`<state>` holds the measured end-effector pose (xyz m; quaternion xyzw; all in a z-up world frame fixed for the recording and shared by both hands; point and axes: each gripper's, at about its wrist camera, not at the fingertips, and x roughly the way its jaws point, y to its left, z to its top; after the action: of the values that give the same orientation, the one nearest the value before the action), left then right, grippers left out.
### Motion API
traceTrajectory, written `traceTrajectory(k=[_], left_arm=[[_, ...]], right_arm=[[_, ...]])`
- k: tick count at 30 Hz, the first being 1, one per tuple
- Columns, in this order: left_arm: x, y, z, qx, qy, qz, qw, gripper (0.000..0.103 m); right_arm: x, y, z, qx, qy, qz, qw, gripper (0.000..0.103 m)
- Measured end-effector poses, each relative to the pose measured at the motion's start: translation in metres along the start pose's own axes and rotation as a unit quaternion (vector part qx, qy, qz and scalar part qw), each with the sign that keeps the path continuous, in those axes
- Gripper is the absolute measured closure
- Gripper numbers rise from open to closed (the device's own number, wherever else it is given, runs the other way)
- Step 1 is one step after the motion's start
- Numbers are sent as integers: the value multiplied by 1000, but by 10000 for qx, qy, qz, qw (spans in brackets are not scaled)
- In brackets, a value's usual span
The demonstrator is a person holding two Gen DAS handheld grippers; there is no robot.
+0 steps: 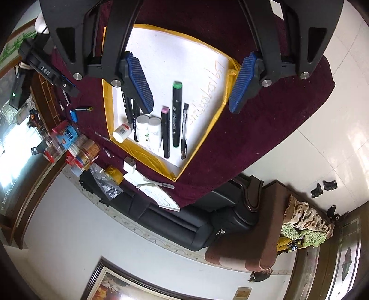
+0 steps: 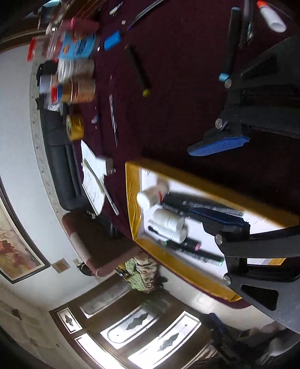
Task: Organize rigid objects
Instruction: 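Move both open tools back over the remaining markers and glue bottle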
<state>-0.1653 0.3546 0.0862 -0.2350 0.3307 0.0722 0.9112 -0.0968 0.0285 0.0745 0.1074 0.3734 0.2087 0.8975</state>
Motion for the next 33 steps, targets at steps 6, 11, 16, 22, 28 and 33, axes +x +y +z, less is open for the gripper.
traceTrajectory(k=[6, 11, 16, 22, 28, 33], left_arm=[[-9, -27, -11, 216, -35, 77, 9997, 35], [-10, -50, -17, 400, 3, 69, 9992, 35], [-3, -76, -27, 637, 151, -11, 9979, 35], [1, -97, -37, 842, 263, -1, 9961, 35], [5, -113, -43, 1009, 351, 35, 9943, 36], [11, -142, -52, 1360, 409, -9, 9899, 36]], right_arm=[[-21, -20, -14, 73, -181, 46, 9998, 60], [-32, -35, -24, 131, -261, 55, 9996, 60], [-48, -57, -30, 273, -431, -17, 9987, 60], [-62, -87, -37, 600, -566, -72, 9966, 57], [-67, -102, -41, 739, -622, -25, 9953, 55], [-71, -107, -42, 741, -656, 3, 9951, 55]])
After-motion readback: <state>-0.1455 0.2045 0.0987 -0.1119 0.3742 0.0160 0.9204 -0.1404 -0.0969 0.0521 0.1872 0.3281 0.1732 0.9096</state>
